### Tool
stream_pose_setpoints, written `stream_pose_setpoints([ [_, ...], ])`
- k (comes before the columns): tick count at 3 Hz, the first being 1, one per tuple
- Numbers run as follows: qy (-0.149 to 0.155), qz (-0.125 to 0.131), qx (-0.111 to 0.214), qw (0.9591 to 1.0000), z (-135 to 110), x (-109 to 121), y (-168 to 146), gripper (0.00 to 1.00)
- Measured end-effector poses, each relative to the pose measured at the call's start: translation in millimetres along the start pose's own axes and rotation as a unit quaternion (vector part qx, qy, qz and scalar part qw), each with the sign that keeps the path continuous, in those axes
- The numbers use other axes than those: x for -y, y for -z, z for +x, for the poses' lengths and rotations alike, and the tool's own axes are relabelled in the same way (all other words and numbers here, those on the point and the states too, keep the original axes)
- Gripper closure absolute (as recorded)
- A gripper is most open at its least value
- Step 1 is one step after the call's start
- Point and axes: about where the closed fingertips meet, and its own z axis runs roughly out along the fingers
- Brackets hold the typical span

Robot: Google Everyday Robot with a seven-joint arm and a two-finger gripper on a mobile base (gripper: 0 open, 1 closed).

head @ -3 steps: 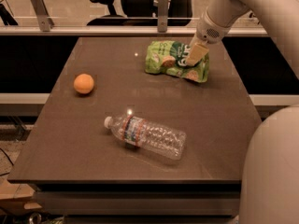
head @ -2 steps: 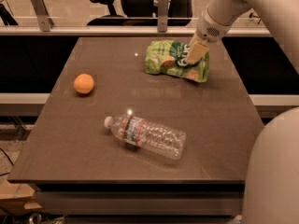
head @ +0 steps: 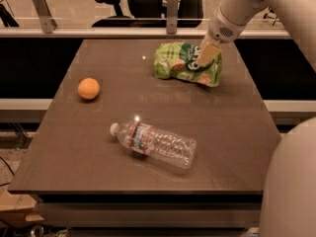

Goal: Pick green rice chip bag

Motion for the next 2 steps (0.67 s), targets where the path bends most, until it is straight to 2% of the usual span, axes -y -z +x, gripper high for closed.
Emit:
stream_pose_setpoints([
  [2, 0.009, 0.027, 0.001, 0.9996, -8, 9, 27, 1.0],
])
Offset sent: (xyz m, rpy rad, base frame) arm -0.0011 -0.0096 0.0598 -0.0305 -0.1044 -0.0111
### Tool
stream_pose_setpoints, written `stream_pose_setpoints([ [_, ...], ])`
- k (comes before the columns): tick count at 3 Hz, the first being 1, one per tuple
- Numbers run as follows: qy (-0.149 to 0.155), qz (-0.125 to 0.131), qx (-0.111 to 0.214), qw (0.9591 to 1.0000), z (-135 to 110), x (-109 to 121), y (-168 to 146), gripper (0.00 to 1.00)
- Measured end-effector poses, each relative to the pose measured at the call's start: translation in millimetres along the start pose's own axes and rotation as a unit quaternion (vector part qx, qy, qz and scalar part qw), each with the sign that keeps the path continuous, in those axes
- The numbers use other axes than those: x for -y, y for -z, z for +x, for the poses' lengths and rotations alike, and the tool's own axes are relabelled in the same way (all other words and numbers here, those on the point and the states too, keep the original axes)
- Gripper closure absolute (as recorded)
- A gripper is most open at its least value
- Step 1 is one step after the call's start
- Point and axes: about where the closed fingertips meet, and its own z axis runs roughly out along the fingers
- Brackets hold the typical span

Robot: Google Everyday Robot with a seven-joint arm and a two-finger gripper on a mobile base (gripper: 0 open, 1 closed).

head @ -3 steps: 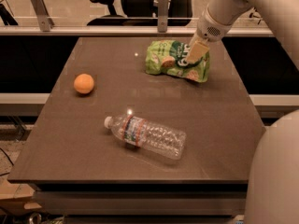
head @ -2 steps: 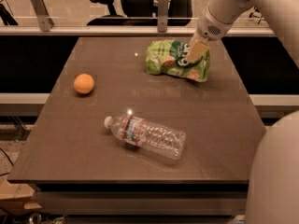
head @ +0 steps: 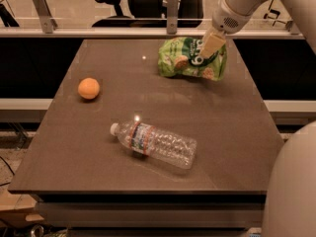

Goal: Pick green rice chip bag

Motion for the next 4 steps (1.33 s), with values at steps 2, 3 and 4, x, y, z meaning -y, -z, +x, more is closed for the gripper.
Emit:
stream_pose_setpoints([
  [2, 0.013, 0.043, -0.005, 0.999, -9, 16, 43, 1.0],
  [3, 0.02, 0.061, -0.005, 0.9979, -14, 23, 62, 1.0],
  [4, 0.026, 0.078, -0.001, 0.9966, -20, 29, 82, 1.0],
])
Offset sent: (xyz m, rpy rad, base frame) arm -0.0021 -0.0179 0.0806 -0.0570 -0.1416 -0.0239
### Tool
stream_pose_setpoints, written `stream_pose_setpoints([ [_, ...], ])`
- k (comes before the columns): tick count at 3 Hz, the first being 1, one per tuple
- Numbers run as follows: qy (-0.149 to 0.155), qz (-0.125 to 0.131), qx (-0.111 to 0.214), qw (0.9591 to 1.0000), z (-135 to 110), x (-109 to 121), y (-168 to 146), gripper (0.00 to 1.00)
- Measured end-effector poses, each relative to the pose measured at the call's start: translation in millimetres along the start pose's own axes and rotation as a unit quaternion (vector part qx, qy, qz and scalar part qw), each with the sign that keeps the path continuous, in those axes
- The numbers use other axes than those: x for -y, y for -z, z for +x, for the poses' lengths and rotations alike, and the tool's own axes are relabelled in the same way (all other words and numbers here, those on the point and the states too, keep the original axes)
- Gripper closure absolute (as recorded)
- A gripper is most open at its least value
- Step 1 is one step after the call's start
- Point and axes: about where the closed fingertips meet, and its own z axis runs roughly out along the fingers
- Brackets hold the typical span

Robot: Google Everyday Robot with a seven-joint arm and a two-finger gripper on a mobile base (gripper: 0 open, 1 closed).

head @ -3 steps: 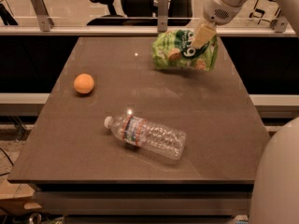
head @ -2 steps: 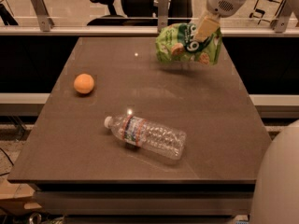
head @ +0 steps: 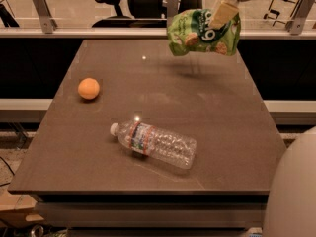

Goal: Pick green rice chip bag

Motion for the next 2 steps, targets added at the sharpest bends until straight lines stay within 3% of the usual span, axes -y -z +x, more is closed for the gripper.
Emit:
stream_pose_setpoints([
  [2, 0.006, 0.035, 0.009, 0.9993, -11, 23, 39, 1.0],
])
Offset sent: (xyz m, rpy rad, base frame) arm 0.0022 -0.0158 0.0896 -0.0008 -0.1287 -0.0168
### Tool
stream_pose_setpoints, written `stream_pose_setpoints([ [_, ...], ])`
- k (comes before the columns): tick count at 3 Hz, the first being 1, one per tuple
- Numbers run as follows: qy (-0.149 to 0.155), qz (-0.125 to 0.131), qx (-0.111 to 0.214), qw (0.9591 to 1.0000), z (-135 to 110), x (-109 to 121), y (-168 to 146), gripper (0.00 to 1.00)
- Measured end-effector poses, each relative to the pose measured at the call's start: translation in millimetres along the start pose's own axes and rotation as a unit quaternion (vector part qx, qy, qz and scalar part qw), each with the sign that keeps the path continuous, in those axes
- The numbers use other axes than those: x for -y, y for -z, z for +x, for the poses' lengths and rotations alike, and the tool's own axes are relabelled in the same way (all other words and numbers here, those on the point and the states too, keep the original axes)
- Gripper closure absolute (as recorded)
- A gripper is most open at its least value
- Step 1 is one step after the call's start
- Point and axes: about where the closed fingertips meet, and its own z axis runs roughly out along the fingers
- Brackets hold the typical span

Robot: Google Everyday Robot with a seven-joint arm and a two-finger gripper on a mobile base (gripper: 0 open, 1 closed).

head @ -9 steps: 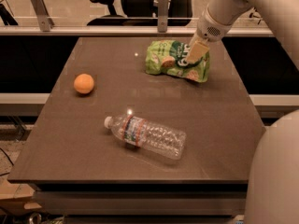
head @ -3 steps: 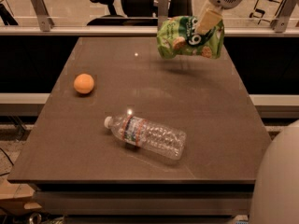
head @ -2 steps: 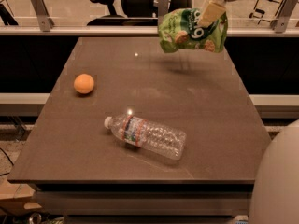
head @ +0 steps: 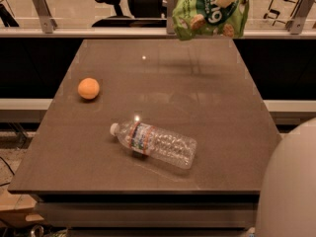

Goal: Pick green rice chip bag

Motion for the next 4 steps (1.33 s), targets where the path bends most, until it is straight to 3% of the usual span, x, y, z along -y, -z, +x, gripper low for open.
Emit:
stream_pose_setpoints([
  [2, 0.003, 0.03, 0.015, 0.9994, -12, 21, 36, 1.0],
  [4, 0.005, 0.02, 0.039, 0.999, -16, 21, 35, 1.0],
])
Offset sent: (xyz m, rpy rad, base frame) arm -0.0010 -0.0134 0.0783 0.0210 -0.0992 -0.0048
